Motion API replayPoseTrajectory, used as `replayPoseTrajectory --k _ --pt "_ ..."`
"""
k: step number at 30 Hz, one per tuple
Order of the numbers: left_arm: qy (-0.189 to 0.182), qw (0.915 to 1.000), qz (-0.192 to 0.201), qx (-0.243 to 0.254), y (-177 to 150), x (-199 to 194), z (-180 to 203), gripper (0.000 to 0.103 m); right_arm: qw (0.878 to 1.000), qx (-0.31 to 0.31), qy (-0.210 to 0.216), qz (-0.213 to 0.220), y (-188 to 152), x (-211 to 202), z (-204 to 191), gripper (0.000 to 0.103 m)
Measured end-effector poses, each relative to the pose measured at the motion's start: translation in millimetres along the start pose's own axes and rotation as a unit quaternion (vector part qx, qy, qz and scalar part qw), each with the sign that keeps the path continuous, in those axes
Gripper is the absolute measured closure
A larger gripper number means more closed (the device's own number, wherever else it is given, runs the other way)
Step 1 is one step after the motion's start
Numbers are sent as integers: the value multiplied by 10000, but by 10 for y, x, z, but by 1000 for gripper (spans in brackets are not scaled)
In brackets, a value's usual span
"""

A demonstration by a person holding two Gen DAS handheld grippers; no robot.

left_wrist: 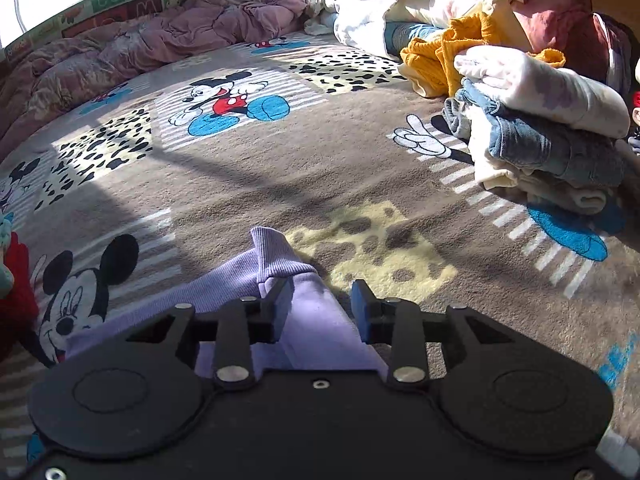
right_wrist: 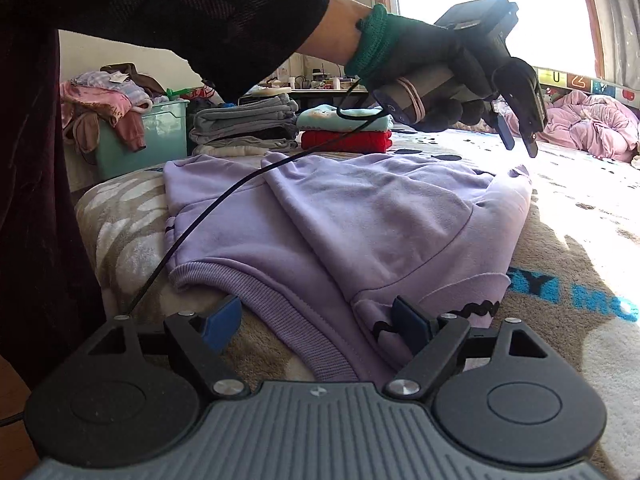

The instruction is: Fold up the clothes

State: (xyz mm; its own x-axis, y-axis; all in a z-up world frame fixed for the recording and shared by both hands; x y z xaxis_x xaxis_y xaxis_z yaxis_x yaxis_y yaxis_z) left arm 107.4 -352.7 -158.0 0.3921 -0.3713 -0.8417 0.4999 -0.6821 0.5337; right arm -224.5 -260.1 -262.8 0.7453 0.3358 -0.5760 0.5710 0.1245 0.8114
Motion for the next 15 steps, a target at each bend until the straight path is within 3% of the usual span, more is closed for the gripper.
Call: replayPoseTrajectory --k 4,5,8,10,12,15 --pt "425 9968 -406 533 -300 -432 -157 52 9994 340 68 77 20 -38 49 22" --pt "514 9965 -505 424 -429 -515 -289 52 9992 384 36 94 15 -50 65 22" --pt "773 9940 -770 -73 -840 -743 -735 52 9990 412 -73 175 6 -101 80 23" --pt "871 9883 -945 -824 -1129 -810 -1109 52 9986 443 -130 240 4 -134 83 24" --pt "956 9765 -1064 -1613 -1405 -830 -1453 52 9986 444 -174 243 -11 -135 78 24" --pt "678 9602 -1202 -2430 -1816 -813 -1728 52 9984 453 -224 243 -23 -127 66 24"
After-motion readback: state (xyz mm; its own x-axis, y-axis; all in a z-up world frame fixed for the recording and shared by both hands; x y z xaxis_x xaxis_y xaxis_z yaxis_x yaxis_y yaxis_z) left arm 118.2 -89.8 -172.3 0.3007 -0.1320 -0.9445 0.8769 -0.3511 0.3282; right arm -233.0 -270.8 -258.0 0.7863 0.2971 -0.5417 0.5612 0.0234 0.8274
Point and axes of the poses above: each gripper's, at about its wrist camera, not at the fingertips, and x roughly the way its jaws point, z to its right, y to its top, the point moved 1 cm from there along x, roughly the way its jaws point, and after that the axes turned 11 degrees about -z, right-handed, at the moved point
